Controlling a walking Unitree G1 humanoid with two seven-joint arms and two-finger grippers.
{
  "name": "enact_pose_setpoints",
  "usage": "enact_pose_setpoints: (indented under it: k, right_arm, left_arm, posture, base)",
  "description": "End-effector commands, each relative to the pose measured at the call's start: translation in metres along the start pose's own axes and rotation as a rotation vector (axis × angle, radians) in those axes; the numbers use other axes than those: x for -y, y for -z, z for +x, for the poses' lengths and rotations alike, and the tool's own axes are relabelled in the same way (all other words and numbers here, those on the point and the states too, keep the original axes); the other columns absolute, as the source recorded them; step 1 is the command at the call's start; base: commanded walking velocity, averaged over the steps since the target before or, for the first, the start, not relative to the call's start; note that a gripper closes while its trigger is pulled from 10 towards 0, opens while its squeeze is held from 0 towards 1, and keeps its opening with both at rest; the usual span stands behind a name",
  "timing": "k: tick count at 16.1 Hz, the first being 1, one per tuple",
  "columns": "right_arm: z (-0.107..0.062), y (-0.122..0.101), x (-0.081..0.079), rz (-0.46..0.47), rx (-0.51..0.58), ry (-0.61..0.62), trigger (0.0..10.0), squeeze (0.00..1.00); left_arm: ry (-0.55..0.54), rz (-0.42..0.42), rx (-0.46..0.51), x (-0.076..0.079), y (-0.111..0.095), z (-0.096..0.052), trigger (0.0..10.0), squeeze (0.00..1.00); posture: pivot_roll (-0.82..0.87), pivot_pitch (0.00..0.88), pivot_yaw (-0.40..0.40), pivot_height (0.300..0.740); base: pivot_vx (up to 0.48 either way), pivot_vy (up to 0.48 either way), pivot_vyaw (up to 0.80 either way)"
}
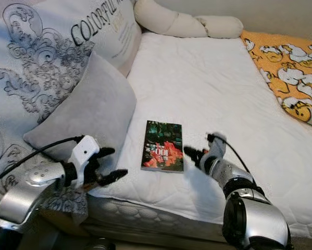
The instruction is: Clean up the room
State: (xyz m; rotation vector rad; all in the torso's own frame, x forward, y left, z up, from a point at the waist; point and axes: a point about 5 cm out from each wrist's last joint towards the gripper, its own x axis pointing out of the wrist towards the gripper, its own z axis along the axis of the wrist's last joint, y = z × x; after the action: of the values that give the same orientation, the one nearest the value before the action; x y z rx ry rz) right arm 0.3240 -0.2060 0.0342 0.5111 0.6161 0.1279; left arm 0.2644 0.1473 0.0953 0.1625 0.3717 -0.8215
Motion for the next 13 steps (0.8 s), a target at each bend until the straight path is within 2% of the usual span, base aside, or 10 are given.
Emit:
enact_pose_setpoints:
  k: [1, 3, 4, 5, 6, 7, 10, 13]
  right_arm:
    - [-0.001, -0.011, -0.003, -0.067, 0.068, -0.025, 10.0, 1.00]
    - [0.000, -0.015, -0.017, -0.217, 0.156, -0.032, 10.0, 1.00]
    - [0.001, -0.016, -0.025, -0.245, 0.216, -0.011, 10.0, 1.00]
    - [-0.001, -0.016, -0.041, -0.280, 0.351, 0.008, 10.0, 0.96]
    - [-0.003, -0.013, -0.047, -0.324, 0.385, 0.009, 10.0, 0.00]
    - [-0.008, -0.009, -0.049, -0.297, 0.422, 0.042, 10.0, 0.00]
    - [-0.012, -0.003, -0.050, -0.307, 0.444, 0.077, 10.0, 0.00]
    - [-0.017, 0.002, -0.050, -0.288, 0.457, 0.108, 10.0, 0.00]
  left_arm:
    - [-0.097, -0.025, 0.038, -0.010, 0.000, -0.001, 10.0, 0.00]
    - [-0.287, -0.052, 0.120, -0.024, -0.004, 0.005, 10.0, 0.00]
    - [-0.342, -0.063, 0.148, -0.026, -0.008, 0.009, 10.0, 0.00]
    - [-0.407, -0.047, 0.166, -0.029, -0.013, 0.011, 10.0, 0.00]
    - [-0.456, -0.050, 0.165, -0.034, -0.013, 0.009, 10.0, 0.00]
    - [-0.542, -0.075, 0.181, -0.041, -0.012, 0.004, 10.0, 0.00]
    - [-0.584, -0.067, 0.177, -0.048, -0.011, 0.002, 10.0, 0.00]
    - [-0.599, -0.065, 0.173, -0.047, -0.010, 0.004, 10.0, 0.00]
  posture:
    - [0.10, 0.000, 0.003, 0.740]
    - [0.07, 0.000, 0.017, 0.740]
    - [0.06, 0.000, 0.022, 0.740]
    - [0.07, 0.000, 0.001, 0.740]
    - [0.08, 0.000, -0.018, 0.740]
    - [0.09, 0.000, -0.033, 0.740]
    - [0.10, 0.000, -0.037, 0.740]
    - [0.08, 0.000, -0.024, 0.740]
  base:
    - [0.000, 0.000, 0.00]
    - [0.000, 0.000, 0.00]
    - [0.000, 0.000, 0.00]
    - [0.000, 0.000, 0.00]
    - [0.000, 0.000, 0.00]
    - [0.000, -0.296, 0.00]
    - [0.000, -0.331, 0.00]
    - [0.000, -0.350, 0.00]
